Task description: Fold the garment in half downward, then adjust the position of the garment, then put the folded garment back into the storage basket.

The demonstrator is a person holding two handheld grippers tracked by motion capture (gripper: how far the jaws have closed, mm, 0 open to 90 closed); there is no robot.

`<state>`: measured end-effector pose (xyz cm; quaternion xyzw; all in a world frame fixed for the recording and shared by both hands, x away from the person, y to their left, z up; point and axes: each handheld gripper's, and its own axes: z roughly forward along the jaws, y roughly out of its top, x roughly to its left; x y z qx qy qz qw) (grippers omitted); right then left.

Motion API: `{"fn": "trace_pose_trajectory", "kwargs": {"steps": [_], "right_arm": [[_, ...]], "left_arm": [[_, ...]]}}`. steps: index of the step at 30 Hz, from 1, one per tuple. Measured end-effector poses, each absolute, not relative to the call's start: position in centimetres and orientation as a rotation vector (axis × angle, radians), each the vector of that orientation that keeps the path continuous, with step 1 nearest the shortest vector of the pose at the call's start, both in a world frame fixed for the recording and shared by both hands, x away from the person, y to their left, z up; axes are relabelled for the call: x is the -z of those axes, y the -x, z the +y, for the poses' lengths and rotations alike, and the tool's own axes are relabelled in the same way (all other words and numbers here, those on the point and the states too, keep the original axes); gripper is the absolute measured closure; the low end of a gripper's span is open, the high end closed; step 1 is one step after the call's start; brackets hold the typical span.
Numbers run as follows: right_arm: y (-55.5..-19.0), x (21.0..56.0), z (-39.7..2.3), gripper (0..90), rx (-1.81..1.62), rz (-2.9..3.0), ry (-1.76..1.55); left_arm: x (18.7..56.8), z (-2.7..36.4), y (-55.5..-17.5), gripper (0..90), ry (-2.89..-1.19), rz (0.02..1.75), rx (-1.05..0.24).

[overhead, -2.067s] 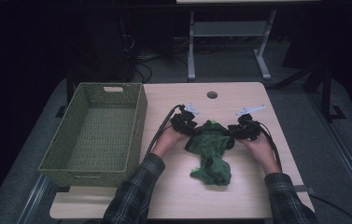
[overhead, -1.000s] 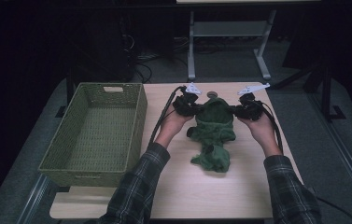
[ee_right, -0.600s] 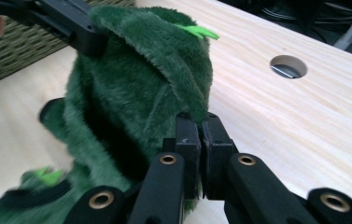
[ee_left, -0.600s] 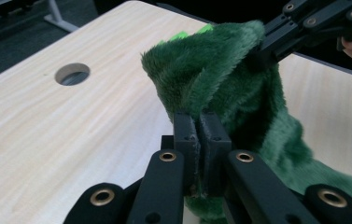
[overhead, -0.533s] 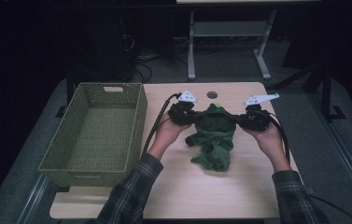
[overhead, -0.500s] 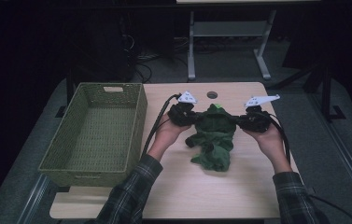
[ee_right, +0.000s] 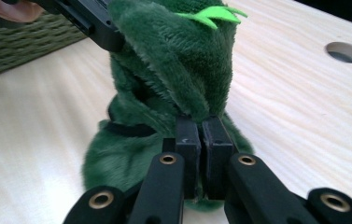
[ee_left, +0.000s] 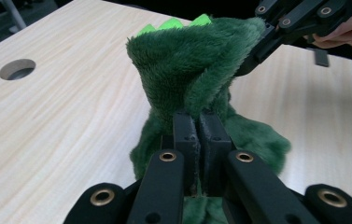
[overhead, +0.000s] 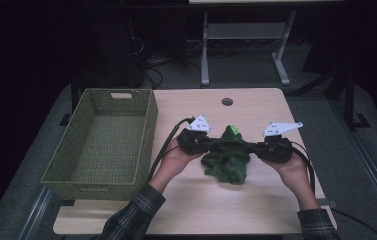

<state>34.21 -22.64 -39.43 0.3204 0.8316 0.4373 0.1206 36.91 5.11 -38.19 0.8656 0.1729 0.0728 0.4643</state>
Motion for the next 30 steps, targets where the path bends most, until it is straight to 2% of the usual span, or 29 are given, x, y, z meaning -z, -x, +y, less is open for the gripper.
{"fn": "trace_pose_trajectory", "kwargs": {"steps": [11,24,30], "right_arm": [[-31.6,40.7,-22.9,86.9,-1.313,2.463,-0.913],[-29.1,43.4,-23.2,86.5,-1.303,2.552,-0.927],[-28.6,44.9,-22.9,80.2,-1.276,2.61,-0.94]], "left_arm": [[39.9,6.4,-34.0,87.0,-2.176,0.384,-0.152],[43.7,5.6,-31.9,87.0,-2.257,0.36,-0.053],[45.3,4.8,-31.7,85.9,-2.294,0.356,-0.025]]}}
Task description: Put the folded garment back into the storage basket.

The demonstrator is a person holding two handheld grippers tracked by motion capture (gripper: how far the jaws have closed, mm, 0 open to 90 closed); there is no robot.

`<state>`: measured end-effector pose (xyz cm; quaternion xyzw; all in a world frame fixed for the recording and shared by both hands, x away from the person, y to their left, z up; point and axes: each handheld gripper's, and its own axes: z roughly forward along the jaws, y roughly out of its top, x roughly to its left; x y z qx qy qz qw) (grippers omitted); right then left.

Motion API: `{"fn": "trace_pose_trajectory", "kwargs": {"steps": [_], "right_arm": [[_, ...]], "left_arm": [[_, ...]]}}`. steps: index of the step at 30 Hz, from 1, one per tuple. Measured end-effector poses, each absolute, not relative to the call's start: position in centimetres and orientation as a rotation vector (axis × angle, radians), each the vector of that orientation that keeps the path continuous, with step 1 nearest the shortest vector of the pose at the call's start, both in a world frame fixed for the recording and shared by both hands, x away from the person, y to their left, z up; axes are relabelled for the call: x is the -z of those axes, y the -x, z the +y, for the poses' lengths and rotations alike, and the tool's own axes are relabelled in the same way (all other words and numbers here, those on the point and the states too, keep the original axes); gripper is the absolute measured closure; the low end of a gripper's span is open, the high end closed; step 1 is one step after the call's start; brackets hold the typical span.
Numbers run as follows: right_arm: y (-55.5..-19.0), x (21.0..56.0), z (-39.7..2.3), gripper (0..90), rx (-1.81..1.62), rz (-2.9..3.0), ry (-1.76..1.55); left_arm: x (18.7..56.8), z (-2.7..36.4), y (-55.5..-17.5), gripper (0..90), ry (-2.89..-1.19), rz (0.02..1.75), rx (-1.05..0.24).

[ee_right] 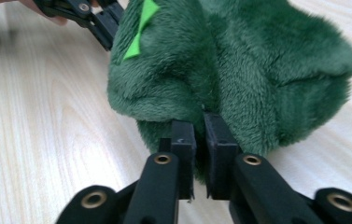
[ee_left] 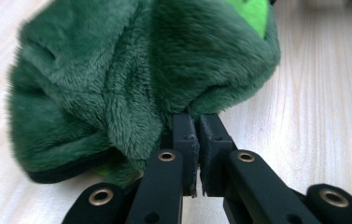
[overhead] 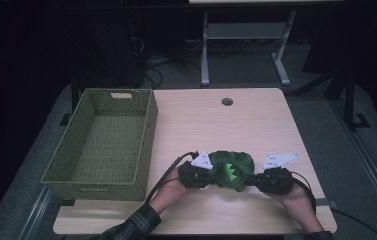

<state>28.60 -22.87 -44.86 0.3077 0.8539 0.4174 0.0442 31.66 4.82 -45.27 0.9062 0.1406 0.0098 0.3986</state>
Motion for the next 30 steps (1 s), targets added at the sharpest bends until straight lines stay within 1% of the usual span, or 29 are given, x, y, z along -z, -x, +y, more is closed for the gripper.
{"fn": "trace_pose_trajectory", "kwargs": {"steps": [1,3,6,11,13,16,18,20,26,28,30], "right_arm": [[-28.5,45.0,-22.9,78.1,-1.263,2.616,-0.944],[-28.3,45.2,-23.1,69.7,-1.294,2.617,-0.963],[-28.0,45.2,-23.6,65.6,-1.292,2.633,-1.0],[-27.2,44.9,-24.2,56.4,-1.273,2.629,-1.01],[-26.8,44.9,-24.4,55.6,-1.263,2.633,-1.026],[-26.5,44.6,-24.7,58.3,-1.285,2.603,-1.018],[-26.5,44.2,-24.8,64.1,-1.312,2.575,-1.018],[-26.7,43.7,-24.8,67.8,-1.339,2.56,-1.003],[-28.5,42.0,-24.1,85.1,-1.333,2.516,-0.981],[-29.3,41.5,-23.8,89.8,-1.32,2.497,-0.982],[-30.2,41.3,-23.6,89.9,-1.312,2.489,-0.983]], "left_arm": [[45.4,4.8,-31.6,84.3,-2.296,0.355,-0.021],[45.4,4.8,-31.4,78.0,-2.291,0.356,-0.007],[45.0,5.1,-30.9,69.7,-2.28,0.351,-0.002],[44.4,5.9,-30.1,61.6,-2.272,0.357,-0.002],[44.3,6.1,-29.9,59.9,-2.278,0.36,0.004],[43.9,6.4,-29.6,59.3,-2.266,0.356,-0.001],[43.6,6.6,-29.4,60.2,-2.255,0.353,-0.011],[43.2,6.7,-29.5,65.1,-2.239,0.354,-0.029],[41.3,6.7,-31.0,85.0,-2.199,0.384,-0.047],[40.7,6.6,-31.7,89.3,-2.194,0.401,-0.058],[40.4,6.4,-32.6,89.6,-2.194,0.425,-0.068]]}}
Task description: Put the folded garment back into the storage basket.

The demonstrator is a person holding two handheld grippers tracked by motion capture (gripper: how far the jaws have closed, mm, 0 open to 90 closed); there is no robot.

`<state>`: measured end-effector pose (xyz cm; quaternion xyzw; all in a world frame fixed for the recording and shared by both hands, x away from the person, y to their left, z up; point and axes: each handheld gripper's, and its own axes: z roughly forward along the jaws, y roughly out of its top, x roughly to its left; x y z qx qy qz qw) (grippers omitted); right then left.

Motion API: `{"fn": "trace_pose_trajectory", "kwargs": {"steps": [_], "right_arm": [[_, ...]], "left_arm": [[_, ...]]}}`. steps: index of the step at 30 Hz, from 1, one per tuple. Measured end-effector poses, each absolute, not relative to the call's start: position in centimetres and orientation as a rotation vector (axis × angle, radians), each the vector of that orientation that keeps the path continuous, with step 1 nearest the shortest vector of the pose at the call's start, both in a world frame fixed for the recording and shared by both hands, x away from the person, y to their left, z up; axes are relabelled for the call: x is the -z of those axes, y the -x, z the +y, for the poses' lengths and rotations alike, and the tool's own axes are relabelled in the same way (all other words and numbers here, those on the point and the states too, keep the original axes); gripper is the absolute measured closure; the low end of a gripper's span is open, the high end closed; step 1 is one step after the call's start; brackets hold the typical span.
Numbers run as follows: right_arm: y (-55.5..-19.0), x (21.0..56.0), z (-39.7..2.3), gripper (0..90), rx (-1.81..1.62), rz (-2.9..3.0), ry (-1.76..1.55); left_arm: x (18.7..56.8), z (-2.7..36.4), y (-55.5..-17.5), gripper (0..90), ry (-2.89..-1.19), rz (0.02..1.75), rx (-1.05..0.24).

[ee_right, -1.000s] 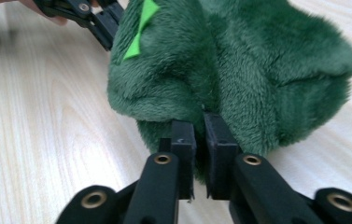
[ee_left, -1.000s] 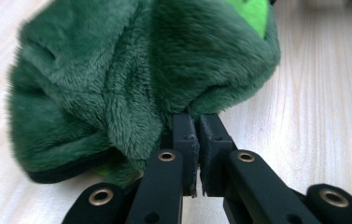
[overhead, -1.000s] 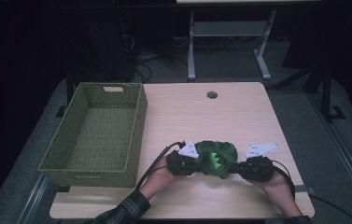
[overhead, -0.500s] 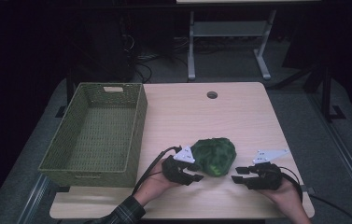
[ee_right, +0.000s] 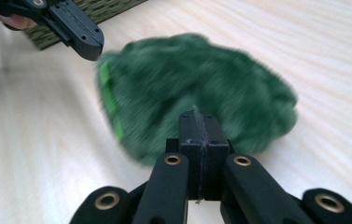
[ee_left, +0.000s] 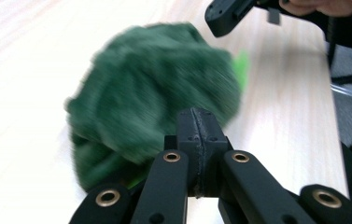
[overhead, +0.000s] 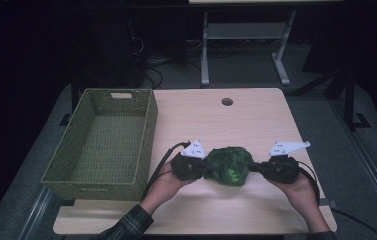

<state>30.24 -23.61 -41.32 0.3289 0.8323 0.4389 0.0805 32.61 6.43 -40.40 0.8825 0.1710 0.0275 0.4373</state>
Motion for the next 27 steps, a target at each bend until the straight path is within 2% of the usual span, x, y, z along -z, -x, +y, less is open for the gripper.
{"fn": "trace_pose_trajectory", "kwargs": {"steps": [6,14,21,27], "right_arm": [[-32.4,42.4,-23.0,90.0,-1.241,2.515,-1.031],[-32.9,44.7,-22.6,90.0,-1.138,2.583,-1.078],[-32.6,45.9,-22.7,90.0,-1.066,2.627,-1.083],[-32.8,45.1,-24.1,90.0,-1.074,2.576,-1.11]], "left_arm": [[41.9,5.1,-34.1,89.7,-2.258,0.5,-0.042],[45.2,3.9,-33.9,89.7,-2.348,0.517,-0.013],[45.8,3.6,-33.8,89.7,-2.389,0.495,-0.024],[44.7,4.2,-33.3,89.6,-2.359,0.498,-0.002]]}}
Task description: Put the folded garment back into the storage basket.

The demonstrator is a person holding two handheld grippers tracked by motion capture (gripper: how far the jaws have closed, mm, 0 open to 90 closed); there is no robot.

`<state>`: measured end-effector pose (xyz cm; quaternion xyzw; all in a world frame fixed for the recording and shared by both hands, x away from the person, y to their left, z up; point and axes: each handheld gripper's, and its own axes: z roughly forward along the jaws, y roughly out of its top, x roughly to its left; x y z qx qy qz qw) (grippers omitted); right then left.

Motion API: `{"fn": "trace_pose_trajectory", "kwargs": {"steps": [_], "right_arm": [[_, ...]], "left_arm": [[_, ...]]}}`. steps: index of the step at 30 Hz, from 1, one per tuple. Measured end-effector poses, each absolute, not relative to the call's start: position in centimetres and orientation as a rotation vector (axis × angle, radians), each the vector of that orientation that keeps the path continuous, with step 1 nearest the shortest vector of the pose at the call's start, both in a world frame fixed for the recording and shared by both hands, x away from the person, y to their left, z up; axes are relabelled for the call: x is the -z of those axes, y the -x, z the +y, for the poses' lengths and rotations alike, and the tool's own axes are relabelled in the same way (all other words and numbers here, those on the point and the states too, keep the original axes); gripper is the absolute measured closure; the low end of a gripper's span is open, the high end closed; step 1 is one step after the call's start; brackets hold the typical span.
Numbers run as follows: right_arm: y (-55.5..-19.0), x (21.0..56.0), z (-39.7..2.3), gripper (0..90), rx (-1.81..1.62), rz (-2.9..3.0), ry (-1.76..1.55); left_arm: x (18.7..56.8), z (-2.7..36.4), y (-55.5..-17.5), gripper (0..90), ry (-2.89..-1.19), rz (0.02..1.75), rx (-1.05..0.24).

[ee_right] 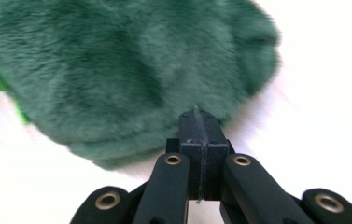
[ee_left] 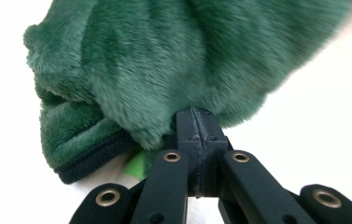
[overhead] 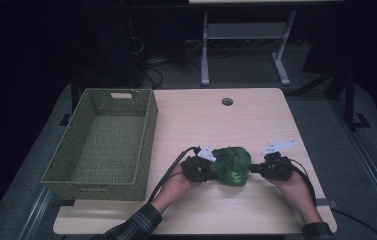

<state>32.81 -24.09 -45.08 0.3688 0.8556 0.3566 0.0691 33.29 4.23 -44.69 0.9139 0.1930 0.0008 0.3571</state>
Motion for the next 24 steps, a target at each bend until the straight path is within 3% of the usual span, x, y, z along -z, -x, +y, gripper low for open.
{"fn": "trace_pose_trajectory", "kwargs": {"steps": [8,24], "right_arm": [[-35.0,43.3,-25.8,90.0,-1.169,2.45,-1.135],[-41.7,43.3,-22.1,90.0,-1.204,2.507,-1.149]], "left_arm": [[44.3,4.2,-31.2,89.6,-2.369,0.419,0.079],[44.6,1.4,-30.3,89.7,-2.346,0.361,0.11]]}}
